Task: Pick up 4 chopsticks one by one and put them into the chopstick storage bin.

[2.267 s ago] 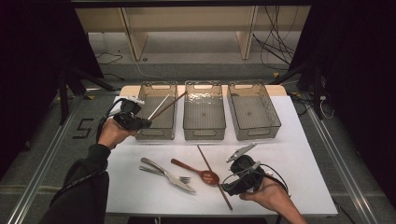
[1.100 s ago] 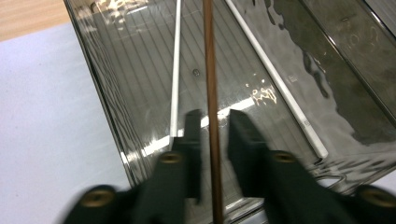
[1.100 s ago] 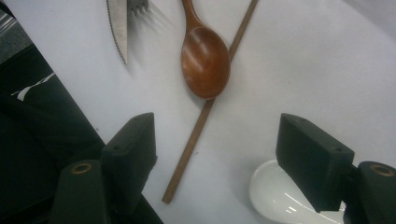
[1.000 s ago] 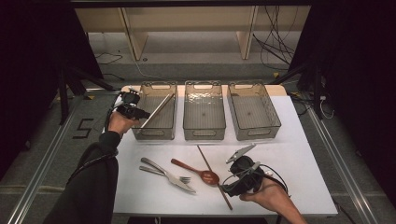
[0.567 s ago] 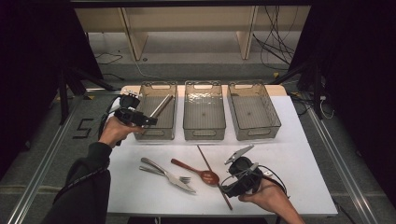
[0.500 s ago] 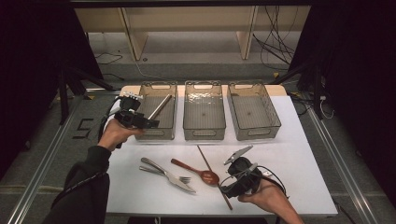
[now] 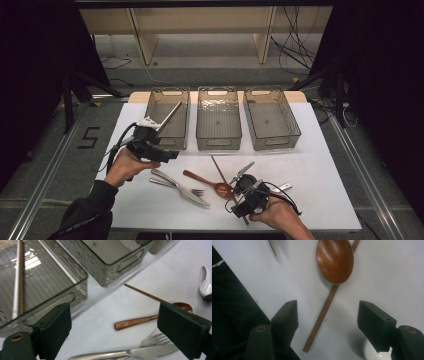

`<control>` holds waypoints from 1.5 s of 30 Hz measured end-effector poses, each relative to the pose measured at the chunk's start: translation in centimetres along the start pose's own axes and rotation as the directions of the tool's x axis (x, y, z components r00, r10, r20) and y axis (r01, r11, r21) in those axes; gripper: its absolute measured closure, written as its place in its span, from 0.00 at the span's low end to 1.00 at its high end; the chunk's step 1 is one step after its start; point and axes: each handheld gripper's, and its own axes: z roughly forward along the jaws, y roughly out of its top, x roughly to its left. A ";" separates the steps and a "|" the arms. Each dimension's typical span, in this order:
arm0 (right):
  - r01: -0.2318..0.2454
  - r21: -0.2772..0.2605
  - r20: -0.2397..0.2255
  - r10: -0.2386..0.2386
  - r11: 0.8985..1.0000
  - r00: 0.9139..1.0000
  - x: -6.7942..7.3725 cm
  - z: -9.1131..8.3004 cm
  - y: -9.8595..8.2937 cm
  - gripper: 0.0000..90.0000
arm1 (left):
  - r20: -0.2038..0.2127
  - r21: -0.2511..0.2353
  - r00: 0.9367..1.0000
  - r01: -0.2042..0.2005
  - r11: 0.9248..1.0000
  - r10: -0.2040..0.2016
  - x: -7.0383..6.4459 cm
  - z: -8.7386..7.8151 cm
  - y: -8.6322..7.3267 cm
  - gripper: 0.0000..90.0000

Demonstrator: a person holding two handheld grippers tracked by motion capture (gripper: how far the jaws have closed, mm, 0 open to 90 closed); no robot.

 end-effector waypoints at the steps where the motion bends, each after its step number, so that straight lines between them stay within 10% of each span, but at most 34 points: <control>1: 0.003 0.005 0.001 -0.003 1.000 1.000 0.0 0.1 0.0 0.41 | 0.010 -0.006 1.000 -0.004 1.000 0.004 -0.4 -0.1 -0.3 0.13; 29: 0.041 0.115 0.039 -0.046 0.993 0.998 0.0 2.0 0.1 0.66 | 0.021 0.010 0.994 -0.112 0.994 0.111 -3.9 -0.3 -4.6 0.12; 45: -0.037 0.130 0.037 0.032 0.991 0.999 -1.6 1.7 -0.2 0.93 | 0.033 0.018 0.992 -0.120 0.993 0.120 -4.1 -0.3 -5.2 0.13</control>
